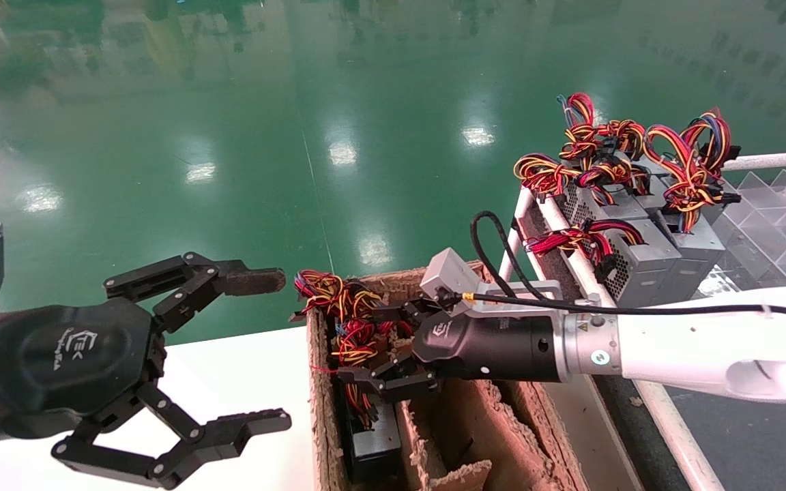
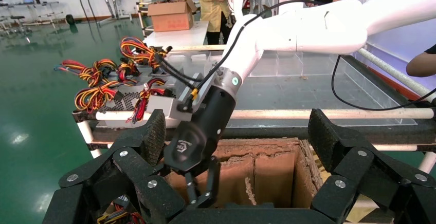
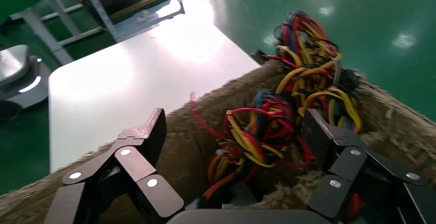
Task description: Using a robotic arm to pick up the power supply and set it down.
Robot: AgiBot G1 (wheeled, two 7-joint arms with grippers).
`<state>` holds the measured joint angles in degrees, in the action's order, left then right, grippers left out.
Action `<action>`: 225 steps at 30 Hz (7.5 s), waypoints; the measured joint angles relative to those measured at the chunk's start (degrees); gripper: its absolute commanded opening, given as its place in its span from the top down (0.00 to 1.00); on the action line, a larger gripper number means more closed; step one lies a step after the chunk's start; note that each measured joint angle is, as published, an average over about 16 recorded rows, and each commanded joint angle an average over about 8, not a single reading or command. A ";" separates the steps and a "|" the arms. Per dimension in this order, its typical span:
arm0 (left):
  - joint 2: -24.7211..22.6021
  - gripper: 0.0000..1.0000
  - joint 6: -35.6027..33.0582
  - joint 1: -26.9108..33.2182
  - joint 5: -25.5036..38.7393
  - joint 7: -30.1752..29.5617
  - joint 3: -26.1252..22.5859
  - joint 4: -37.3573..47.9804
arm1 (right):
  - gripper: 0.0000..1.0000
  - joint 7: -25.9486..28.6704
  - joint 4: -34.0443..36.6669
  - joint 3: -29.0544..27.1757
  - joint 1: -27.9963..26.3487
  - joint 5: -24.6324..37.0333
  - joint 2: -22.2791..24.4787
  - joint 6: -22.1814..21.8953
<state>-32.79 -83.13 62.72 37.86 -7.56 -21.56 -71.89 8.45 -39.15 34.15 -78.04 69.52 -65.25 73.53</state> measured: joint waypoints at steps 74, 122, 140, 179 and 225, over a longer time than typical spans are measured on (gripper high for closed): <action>0.01 0.00 0.01 0.00 -0.01 0.01 -0.02 0.00 | 1.00 -4.88 9.17 -13.86 -22.20 -11.67 18.28 2.21; 0.01 0.00 0.01 0.01 -0.02 0.01 -0.03 0.00 | 1.00 -13.54 40.87 -10.22 -31.36 0.95 31.36 -3.50; 0.01 0.00 0.01 0.01 -0.02 0.02 -0.03 0.00 | 0.61 -11.62 40.87 -10.57 -27.50 0.62 26.99 -1.14; 0.02 0.00 0.02 0.01 -0.03 0.02 -0.04 0.00 | 0.00 -14.82 38.25 -11.50 -25.43 -0.67 27.21 -4.35; 0.02 0.00 0.03 0.01 -0.04 0.03 -0.05 0.02 | 0.00 -8.17 -1.54 -15.58 -3.11 -15.94 29.11 5.32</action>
<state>-32.77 -83.10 62.73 37.82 -7.53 -21.61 -71.87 0.27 -40.69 18.57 -81.15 53.58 -36.13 78.85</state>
